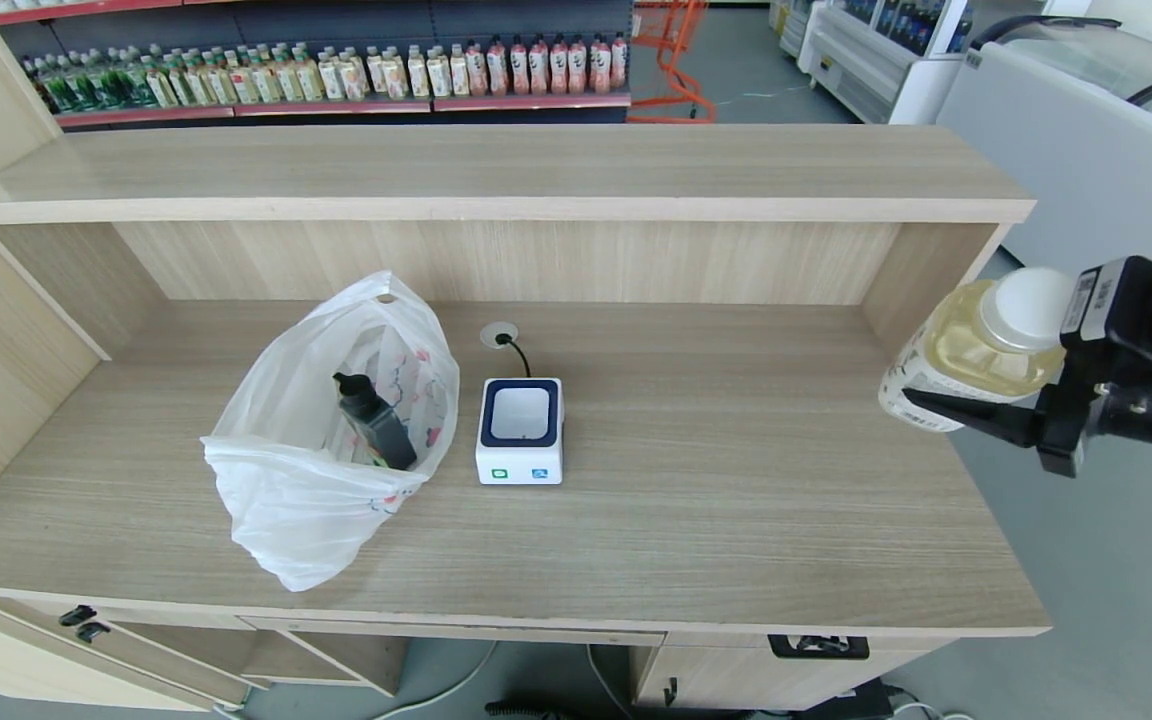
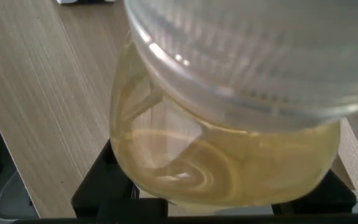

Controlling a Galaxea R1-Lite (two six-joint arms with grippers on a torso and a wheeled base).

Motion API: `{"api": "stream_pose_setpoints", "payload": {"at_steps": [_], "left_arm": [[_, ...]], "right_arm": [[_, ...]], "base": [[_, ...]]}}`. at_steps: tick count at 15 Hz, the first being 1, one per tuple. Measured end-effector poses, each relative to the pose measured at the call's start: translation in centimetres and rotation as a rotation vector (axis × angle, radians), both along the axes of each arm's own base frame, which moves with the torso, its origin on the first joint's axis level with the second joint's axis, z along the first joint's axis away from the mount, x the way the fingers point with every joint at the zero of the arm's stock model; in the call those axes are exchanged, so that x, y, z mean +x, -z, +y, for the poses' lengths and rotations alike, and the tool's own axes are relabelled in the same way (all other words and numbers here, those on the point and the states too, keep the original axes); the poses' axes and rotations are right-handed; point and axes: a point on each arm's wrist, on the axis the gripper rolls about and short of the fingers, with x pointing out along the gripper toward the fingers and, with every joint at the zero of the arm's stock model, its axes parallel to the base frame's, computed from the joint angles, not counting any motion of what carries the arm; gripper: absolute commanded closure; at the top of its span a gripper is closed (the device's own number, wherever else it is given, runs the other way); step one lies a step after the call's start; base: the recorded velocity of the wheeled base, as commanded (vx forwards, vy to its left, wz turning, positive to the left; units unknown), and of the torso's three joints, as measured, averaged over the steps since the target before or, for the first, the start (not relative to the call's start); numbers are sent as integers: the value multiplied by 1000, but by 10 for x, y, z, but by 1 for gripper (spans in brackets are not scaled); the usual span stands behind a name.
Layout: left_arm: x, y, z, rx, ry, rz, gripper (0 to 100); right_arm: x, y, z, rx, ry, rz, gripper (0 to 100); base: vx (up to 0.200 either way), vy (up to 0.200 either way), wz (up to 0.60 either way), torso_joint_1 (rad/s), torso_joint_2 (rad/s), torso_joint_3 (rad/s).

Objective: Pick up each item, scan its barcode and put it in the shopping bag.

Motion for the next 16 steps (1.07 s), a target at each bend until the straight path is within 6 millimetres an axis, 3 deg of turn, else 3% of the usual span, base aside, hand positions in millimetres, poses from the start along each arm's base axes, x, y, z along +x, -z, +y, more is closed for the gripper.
{"api": "stream_pose_setpoints", "payload": {"at_steps": [16], "left_arm": [[0, 0, 0, -4, 0, -1, 0]], "right_arm": [[25, 14, 15, 18, -126, 81, 100]], "base": [[0, 188, 0, 3, 3, 3]]}}
